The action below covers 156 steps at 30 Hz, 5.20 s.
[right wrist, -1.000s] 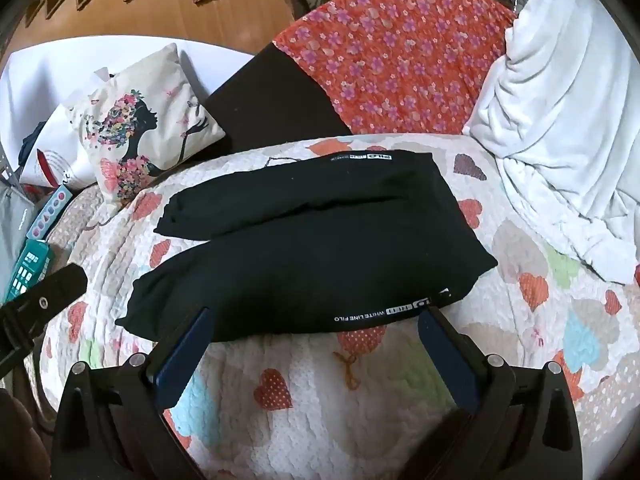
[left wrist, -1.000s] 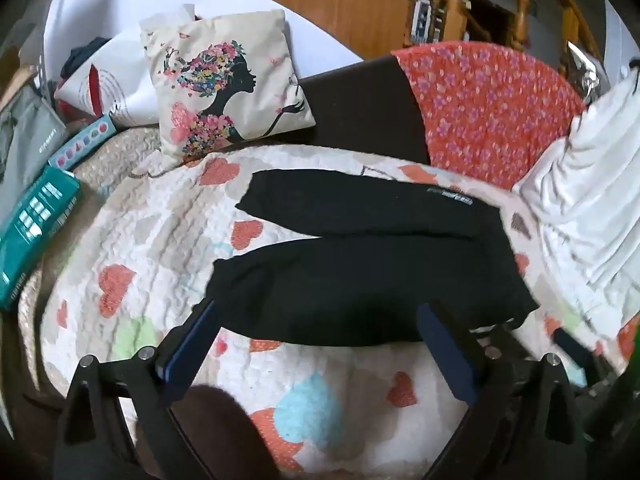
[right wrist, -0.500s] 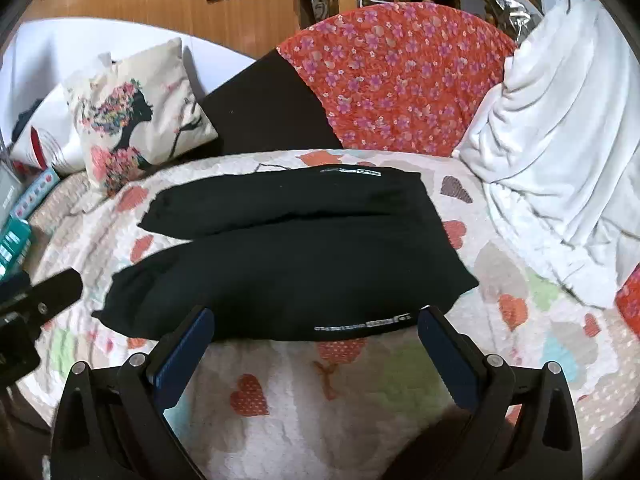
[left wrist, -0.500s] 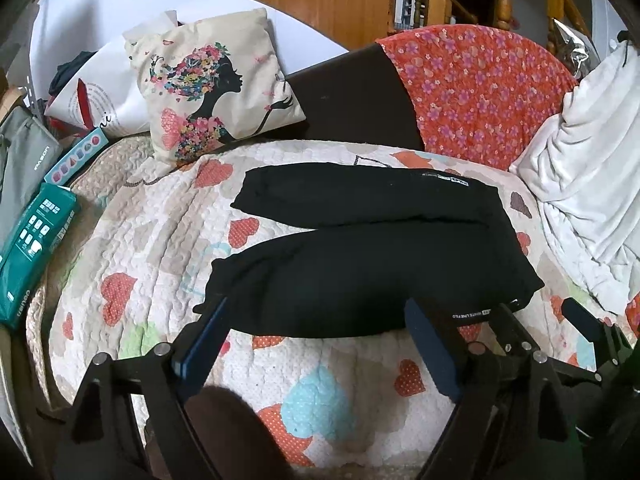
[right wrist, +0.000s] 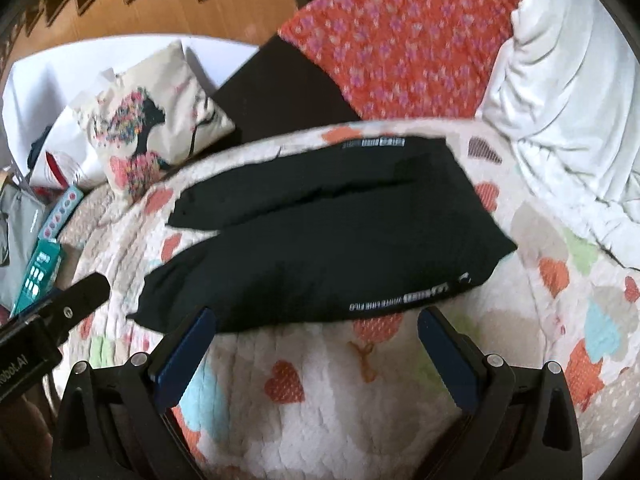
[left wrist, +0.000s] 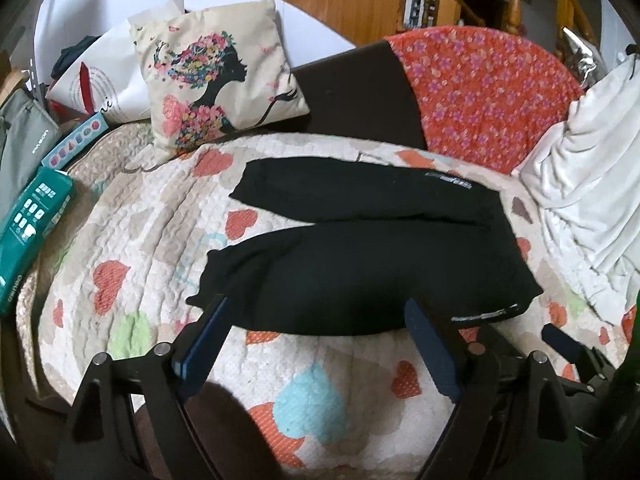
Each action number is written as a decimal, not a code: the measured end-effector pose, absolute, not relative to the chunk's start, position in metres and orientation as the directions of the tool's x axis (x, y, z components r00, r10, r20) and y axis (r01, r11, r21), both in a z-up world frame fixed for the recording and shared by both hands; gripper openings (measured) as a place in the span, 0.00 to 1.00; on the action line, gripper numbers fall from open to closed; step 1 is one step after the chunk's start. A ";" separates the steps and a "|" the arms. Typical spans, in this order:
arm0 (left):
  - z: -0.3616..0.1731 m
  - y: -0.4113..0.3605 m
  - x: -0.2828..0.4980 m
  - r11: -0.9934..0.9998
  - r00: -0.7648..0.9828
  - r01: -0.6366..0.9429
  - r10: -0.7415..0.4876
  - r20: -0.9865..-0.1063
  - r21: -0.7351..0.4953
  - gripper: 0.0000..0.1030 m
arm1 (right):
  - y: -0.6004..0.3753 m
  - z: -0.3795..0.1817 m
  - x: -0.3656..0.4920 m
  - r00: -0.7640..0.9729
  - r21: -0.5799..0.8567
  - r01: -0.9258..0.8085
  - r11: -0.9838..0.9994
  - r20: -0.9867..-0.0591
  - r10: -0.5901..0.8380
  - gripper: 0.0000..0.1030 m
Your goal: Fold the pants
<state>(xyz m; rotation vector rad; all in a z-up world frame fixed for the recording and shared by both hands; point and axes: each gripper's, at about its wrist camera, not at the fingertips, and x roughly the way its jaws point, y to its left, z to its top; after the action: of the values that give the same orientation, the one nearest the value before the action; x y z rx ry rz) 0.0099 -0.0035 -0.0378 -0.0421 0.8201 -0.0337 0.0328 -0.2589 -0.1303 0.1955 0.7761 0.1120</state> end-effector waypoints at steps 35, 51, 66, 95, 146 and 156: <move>-0.055 -0.016 0.025 0.998 0.635 0.055 -0.063 -0.770 -0.036 0.85 | -0.254 -0.158 0.052 0.616 0.224 -0.037 0.974 -0.762 0.198 1.00; -0.093 -0.007 0.051 0.998 0.559 0.021 -0.055 -0.827 -0.052 0.85 | -0.252 -0.188 0.073 0.552 0.226 -0.021 0.974 -0.810 0.200 1.00; -0.129 0.030 0.085 0.992 0.489 -0.061 -0.064 -0.870 -0.107 0.85 | -0.244 -0.212 0.094 0.497 0.196 -0.042 0.980 -0.846 0.191 1.00; -0.131 0.105 0.296 0.996 0.531 0.044 -0.085 -0.843 -0.073 0.85 | -0.251 -0.135 0.316 0.548 0.011 -0.272 0.962 -0.820 0.164 0.99; -0.122 0.068 0.166 0.951 0.635 0.305 -0.155 -0.757 0.060 0.11 | -0.272 -0.147 0.203 0.437 0.190 -0.340 0.921 -0.836 0.334 0.11; -0.159 0.082 0.098 0.923 0.582 0.349 -0.079 -0.809 0.161 0.35 | -0.269 -0.208 0.125 0.362 0.244 -0.256 0.935 -0.873 0.326 0.18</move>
<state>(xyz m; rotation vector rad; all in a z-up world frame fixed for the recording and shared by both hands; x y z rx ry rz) 0.0975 0.0817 -0.1585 0.3194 0.9189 -0.2546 0.1254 -0.2688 -0.2078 0.0698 1.1406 0.3754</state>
